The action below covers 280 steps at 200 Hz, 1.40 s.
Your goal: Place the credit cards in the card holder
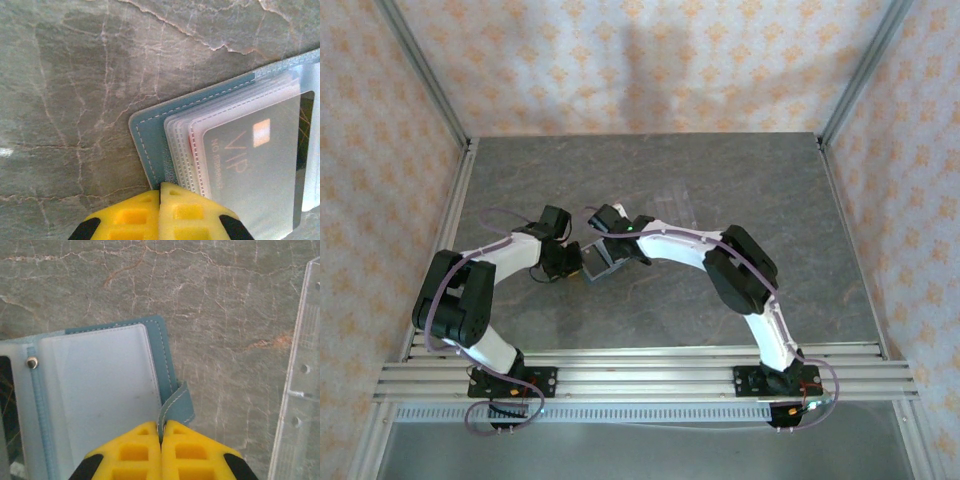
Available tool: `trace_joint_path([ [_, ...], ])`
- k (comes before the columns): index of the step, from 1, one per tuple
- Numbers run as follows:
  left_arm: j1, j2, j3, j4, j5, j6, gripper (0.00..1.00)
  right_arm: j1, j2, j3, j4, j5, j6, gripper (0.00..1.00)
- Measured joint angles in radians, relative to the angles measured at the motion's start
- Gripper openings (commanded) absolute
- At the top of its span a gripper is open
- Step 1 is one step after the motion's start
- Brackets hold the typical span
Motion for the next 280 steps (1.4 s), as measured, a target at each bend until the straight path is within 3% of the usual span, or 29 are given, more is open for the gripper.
trace_joint_path([
  [68, -0.022, 0.024, 0.009, 0.052, 0.016, -0.024, 0.0, -0.013, -0.154, -0.029, 0.076, -0.348, 0.088, 0.0],
  [136, -0.005, 0.045, 0.004, 0.121, 0.093, -0.08, 0.0, -0.053, -0.156, -0.196, 0.431, -0.679, 0.407, 0.0],
  [186, 0.035, 0.003, -0.038, 0.125, 0.109, -0.106, 0.04, -0.063, -0.119, -0.218, 0.544, -0.76, 0.499, 0.13],
  [253, 0.083, -0.182, -0.097, -0.05, 0.043, -0.106, 0.13, -0.04, -0.029, -0.217, 0.541, -0.804, 0.506, 0.14],
  [280, 0.102, -0.26, -0.097, -0.111, 0.015, -0.105, 0.16, -0.04, -0.011, -0.21, 0.539, -0.803, 0.505, 0.19],
])
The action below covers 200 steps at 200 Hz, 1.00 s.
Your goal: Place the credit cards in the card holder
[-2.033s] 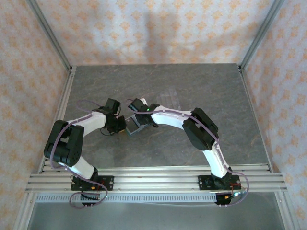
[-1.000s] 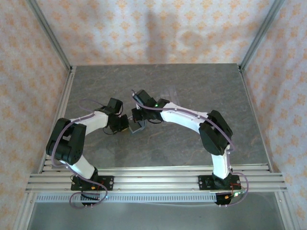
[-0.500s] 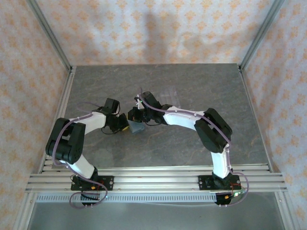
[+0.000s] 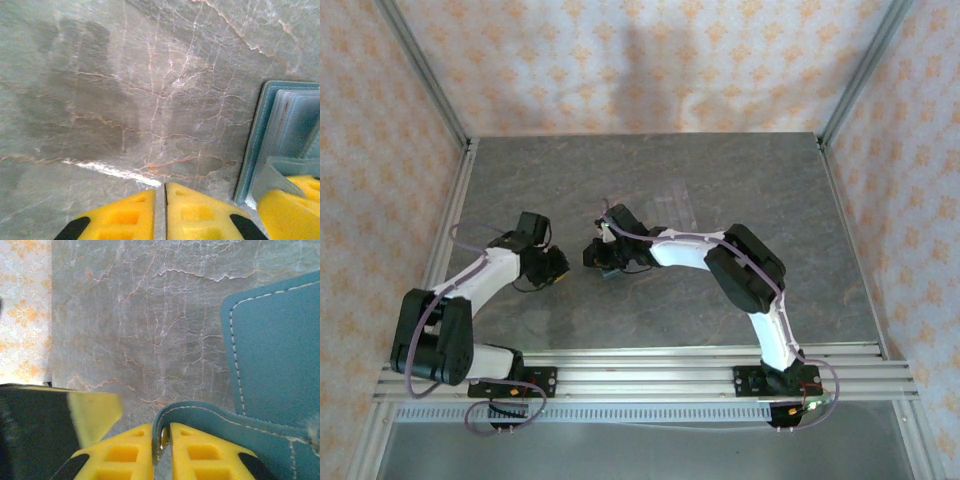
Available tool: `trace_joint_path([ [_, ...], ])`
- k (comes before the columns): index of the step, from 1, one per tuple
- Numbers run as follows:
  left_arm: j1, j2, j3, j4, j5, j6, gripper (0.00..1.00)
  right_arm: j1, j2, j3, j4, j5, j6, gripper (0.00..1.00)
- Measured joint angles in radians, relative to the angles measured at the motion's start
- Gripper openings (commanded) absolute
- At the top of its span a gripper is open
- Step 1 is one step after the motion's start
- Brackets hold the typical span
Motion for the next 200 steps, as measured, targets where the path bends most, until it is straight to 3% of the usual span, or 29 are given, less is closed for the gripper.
trace_joint_path([
  [26, 0.017, -0.06, 0.0, -0.045, -0.022, 0.003, 0.16, 0.003, 0.014, 0.007, -0.004, -0.001, -0.002, 0.31],
  [79, 0.021, -0.069, 0.0, -0.076, -0.025, 0.011, 0.18, -0.01, 0.005, 0.054, -0.079, -0.043, -0.047, 0.43],
  [123, 0.021, -0.069, 0.001, -0.08, -0.018, 0.033, 0.21, -0.061, -0.103, 0.053, -0.169, -0.064, -0.092, 0.46],
  [148, 0.019, -0.063, 0.008, -0.082, -0.014, 0.043, 0.22, -0.105, -0.167, 0.029, -0.17, -0.063, -0.106, 0.35],
  [177, -0.013, -0.054, 0.035, -0.083, -0.014, 0.051, 0.26, -0.144, -0.174, 0.005, -0.209, -0.029, -0.129, 0.12],
  [200, -0.058, -0.037, 0.074, -0.084, -0.015, 0.053, 0.26, -0.14, -0.154, 0.005, -0.241, -0.007, -0.152, 0.12],
])
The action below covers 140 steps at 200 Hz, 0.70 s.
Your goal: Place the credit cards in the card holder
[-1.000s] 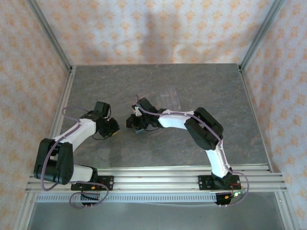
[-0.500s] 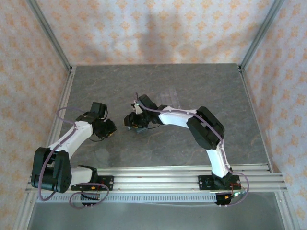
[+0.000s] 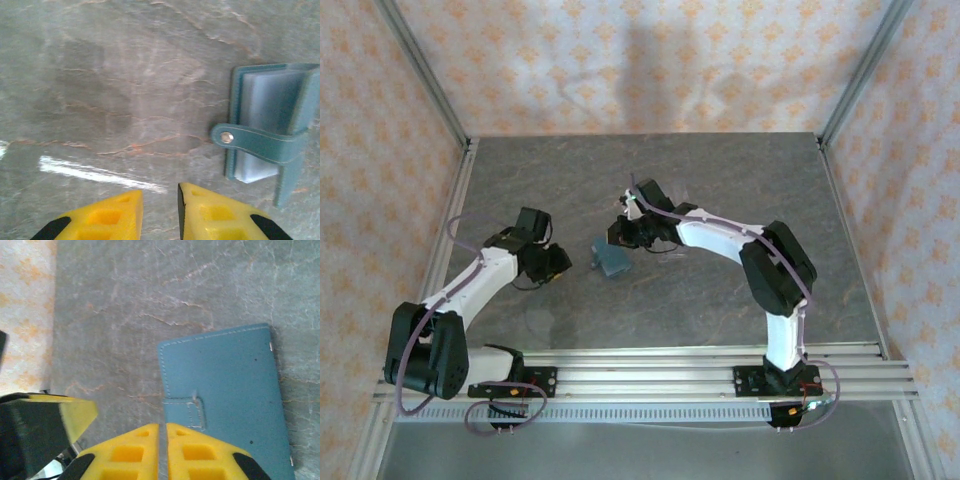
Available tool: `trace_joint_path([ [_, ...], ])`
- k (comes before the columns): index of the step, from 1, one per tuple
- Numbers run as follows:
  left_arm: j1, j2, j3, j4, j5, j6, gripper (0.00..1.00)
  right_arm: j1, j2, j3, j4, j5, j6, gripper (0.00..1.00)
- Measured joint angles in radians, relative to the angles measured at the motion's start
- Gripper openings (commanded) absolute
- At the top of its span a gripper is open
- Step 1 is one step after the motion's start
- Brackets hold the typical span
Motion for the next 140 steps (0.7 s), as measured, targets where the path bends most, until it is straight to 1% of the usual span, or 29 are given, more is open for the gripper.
trace_joint_path([
  [19, -0.043, 0.037, 0.045, 0.0, -0.004, 0.0, 0.27, 0.018, 0.029, 0.002, -0.026, 0.029, -0.026, 0.16],
  [37, -0.081, 0.089, 0.085, 0.002, -0.008, 0.0, 0.26, 0.049, 0.064, 0.011, -0.068, 0.079, -0.061, 0.24],
  [53, -0.103, 0.145, 0.114, 0.004, -0.011, -0.001, 0.25, 0.077, 0.086, 0.018, -0.098, 0.129, -0.087, 0.27],
  [86, -0.125, 0.248, 0.152, 0.012, -0.023, -0.001, 0.24, 0.108, 0.098, 0.031, -0.112, 0.207, -0.121, 0.3],
  [140, -0.136, 0.36, 0.206, 0.042, -0.03, -0.001, 0.23, 0.116, 0.098, 0.031, -0.111, 0.228, -0.131, 0.33],
])
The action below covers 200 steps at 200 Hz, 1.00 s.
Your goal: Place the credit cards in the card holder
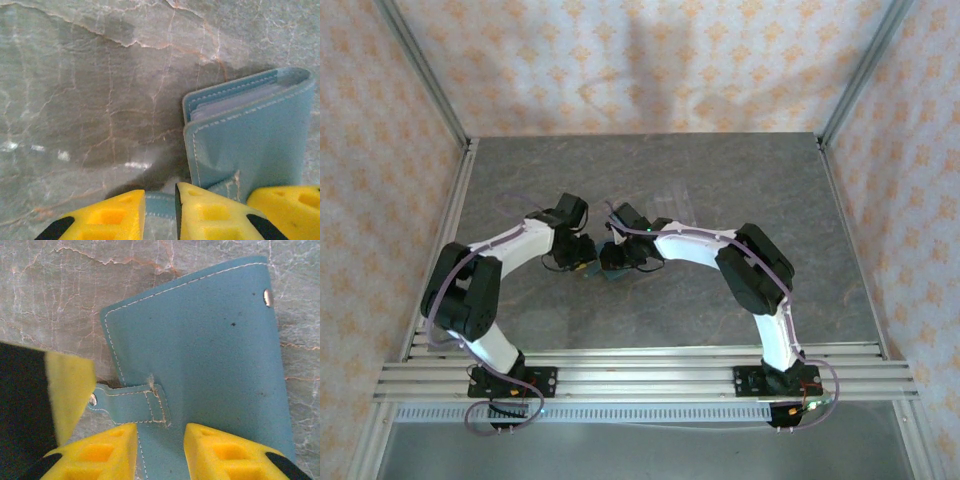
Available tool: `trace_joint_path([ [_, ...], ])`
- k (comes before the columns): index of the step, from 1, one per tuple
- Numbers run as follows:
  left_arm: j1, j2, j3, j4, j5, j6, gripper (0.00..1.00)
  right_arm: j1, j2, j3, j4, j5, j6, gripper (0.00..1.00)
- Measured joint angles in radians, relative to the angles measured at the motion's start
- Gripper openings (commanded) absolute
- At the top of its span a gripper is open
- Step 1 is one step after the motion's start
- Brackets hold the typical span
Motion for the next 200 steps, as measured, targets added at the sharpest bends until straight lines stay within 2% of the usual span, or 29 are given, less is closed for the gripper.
trace_joint_path([
  [56, -0.033, 0.056, -0.013, 0.046, -0.026, -0.012, 0.2, -0.023, 0.0, -0.01, 0.019, -0.05, 0.009, 0.35],
  [118, -0.035, 0.038, -0.065, 0.106, -0.047, -0.018, 0.19, -0.096, -0.024, -0.051, 0.071, -0.145, 0.047, 0.47],
  [159, -0.035, 0.034, -0.069, 0.11, -0.048, -0.018, 0.17, -0.158, -0.031, -0.053, 0.07, -0.155, 0.043, 0.47],
  [200, -0.035, 0.014, -0.069, 0.099, -0.052, -0.019, 0.18, -0.165, -0.031, -0.064, 0.093, -0.194, 0.055, 0.47],
])
